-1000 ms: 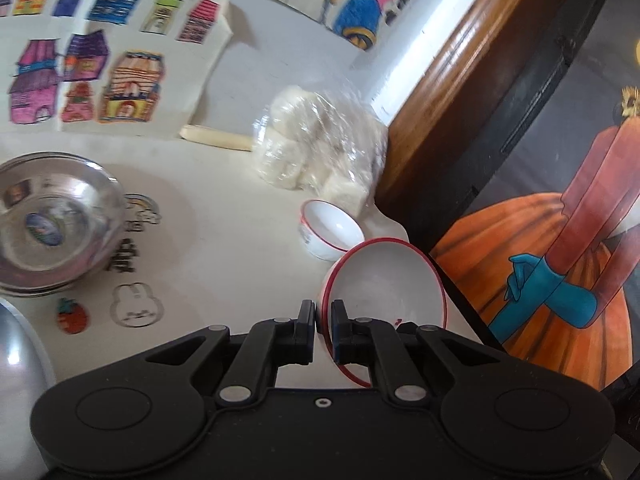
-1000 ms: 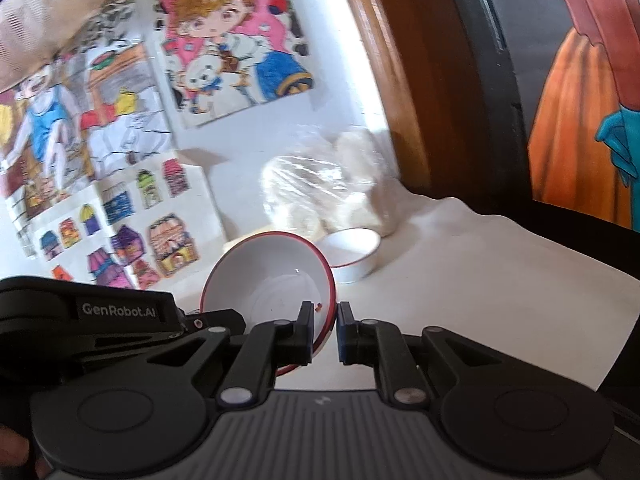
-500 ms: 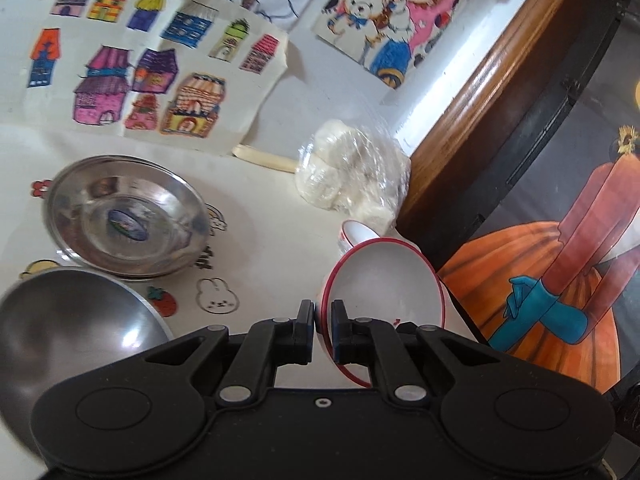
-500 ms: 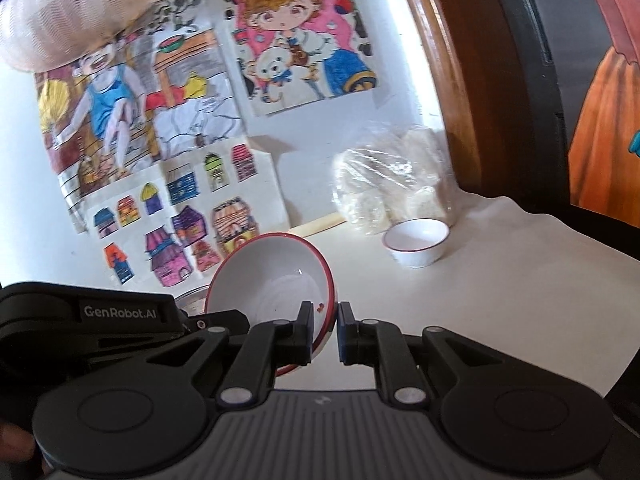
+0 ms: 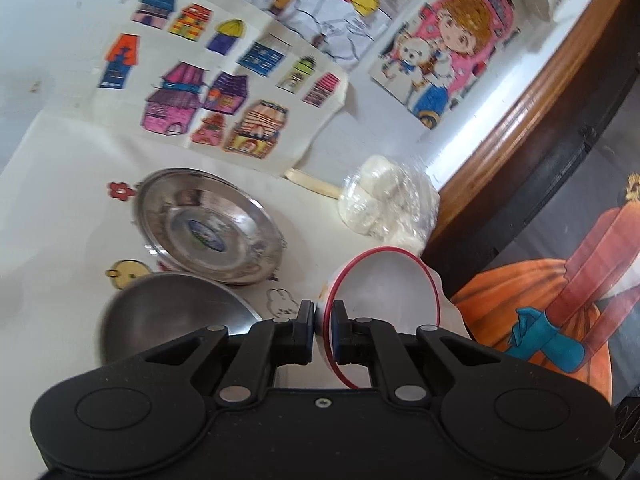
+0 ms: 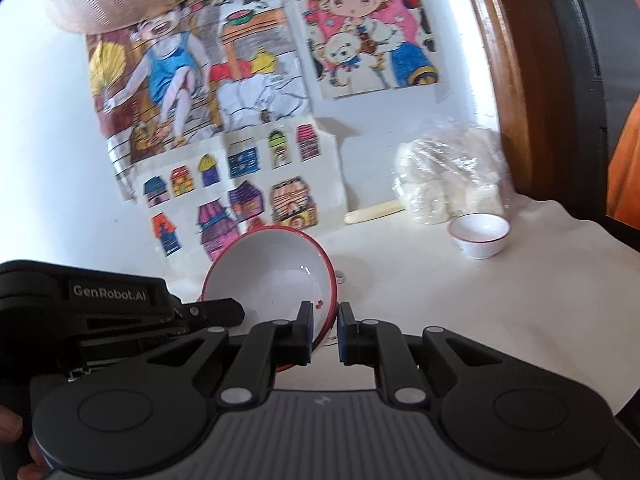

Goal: Organize plates and bowls
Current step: 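Lift the red-rimmed bowl with both grippers and carry it to the steel bowl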

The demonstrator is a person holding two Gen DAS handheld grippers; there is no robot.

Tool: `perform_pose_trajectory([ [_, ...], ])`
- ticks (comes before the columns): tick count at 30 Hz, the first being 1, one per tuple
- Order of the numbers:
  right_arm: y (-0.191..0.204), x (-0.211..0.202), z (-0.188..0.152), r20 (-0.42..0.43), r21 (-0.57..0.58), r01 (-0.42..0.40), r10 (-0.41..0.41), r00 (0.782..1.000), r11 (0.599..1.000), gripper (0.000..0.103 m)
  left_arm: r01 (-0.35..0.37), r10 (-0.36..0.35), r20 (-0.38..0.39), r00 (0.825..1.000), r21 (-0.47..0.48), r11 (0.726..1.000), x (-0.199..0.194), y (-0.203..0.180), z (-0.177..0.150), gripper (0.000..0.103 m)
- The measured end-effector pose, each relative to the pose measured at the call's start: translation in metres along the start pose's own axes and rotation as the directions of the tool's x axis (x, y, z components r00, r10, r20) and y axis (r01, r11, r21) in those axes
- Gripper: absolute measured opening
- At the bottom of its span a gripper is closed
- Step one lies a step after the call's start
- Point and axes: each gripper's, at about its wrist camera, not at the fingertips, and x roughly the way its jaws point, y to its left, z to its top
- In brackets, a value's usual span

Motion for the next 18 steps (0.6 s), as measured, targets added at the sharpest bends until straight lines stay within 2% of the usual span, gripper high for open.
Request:
perform_pose_trajectory([
  [9,0.037,0.012,-0.009,-0.057,-0.052,-0.048,0.045,0.997,0.997,0.014,-0.039,0.04,0.013,0.999,-0.053,0.998,-0.02,0.036,0.001,0.008],
  [18,0.05,0.026,-0.015,-0.129,-0.058,-0.081,0.073,0.989,0.995,0.014,-0.063,0.064,-0.001,0.998,-0.102,0.993,-0.024,0.059,-0.001,0.009],
])
